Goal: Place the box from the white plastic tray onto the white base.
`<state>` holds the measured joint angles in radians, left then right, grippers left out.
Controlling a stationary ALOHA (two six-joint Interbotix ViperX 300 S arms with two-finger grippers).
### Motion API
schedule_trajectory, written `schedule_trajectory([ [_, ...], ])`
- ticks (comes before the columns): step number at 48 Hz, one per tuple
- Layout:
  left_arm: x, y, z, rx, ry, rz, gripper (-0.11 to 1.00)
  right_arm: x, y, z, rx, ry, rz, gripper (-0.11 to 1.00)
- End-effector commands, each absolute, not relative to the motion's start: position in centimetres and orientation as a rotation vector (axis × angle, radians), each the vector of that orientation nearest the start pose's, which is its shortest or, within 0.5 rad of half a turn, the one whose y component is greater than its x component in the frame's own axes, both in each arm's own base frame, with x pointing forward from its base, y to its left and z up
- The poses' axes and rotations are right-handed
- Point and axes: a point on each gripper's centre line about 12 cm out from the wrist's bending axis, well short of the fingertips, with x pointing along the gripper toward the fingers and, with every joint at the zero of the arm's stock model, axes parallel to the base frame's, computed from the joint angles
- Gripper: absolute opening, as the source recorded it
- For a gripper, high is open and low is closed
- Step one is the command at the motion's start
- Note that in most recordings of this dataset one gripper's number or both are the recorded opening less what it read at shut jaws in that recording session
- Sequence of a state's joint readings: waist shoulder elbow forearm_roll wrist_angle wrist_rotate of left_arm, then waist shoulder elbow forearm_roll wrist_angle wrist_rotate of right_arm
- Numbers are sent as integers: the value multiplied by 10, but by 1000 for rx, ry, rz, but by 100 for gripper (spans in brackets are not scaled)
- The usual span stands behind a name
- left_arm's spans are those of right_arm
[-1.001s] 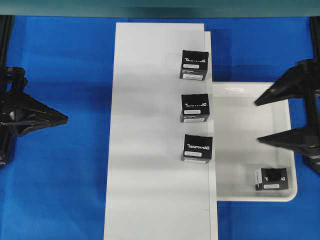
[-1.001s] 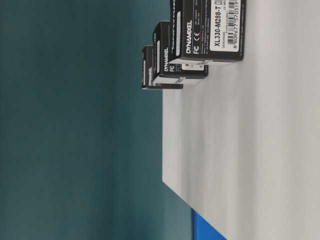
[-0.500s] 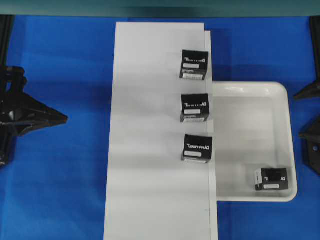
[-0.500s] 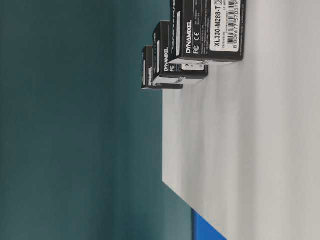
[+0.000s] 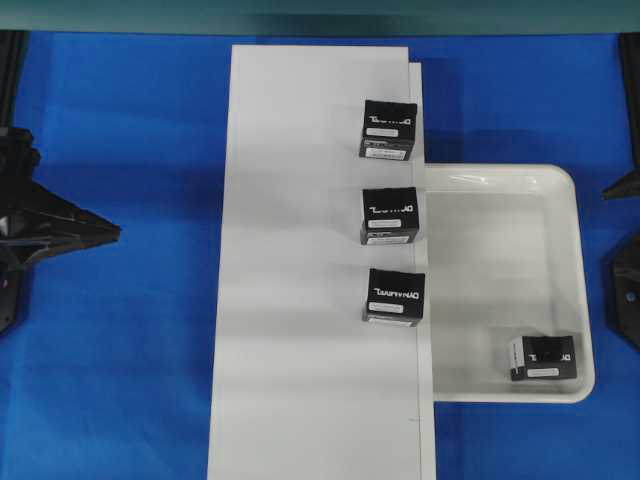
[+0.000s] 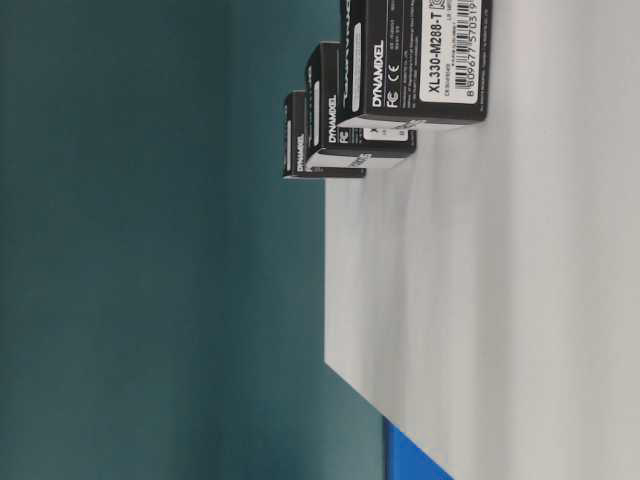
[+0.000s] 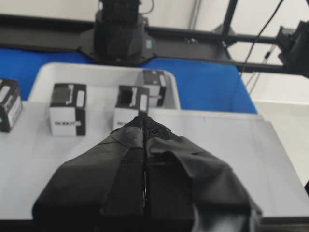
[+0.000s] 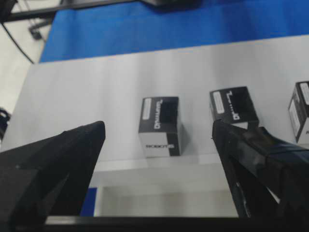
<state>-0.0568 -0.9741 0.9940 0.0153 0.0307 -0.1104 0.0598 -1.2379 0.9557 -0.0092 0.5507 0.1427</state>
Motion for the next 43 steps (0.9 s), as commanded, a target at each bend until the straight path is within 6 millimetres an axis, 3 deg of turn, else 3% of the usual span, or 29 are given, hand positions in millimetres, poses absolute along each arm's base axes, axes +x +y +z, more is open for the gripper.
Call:
schedule_trajectory([
  [1,202,-12,339,-96,35,-56,-7,139,7,337,122,256,34,99],
  [26,200,-13,343,-101,-6,-63,-7,141,8,330,124,195,40,98],
  [43,198,-13,346,-102,-26,-68,-7,128,7,339,126,131,45,98],
])
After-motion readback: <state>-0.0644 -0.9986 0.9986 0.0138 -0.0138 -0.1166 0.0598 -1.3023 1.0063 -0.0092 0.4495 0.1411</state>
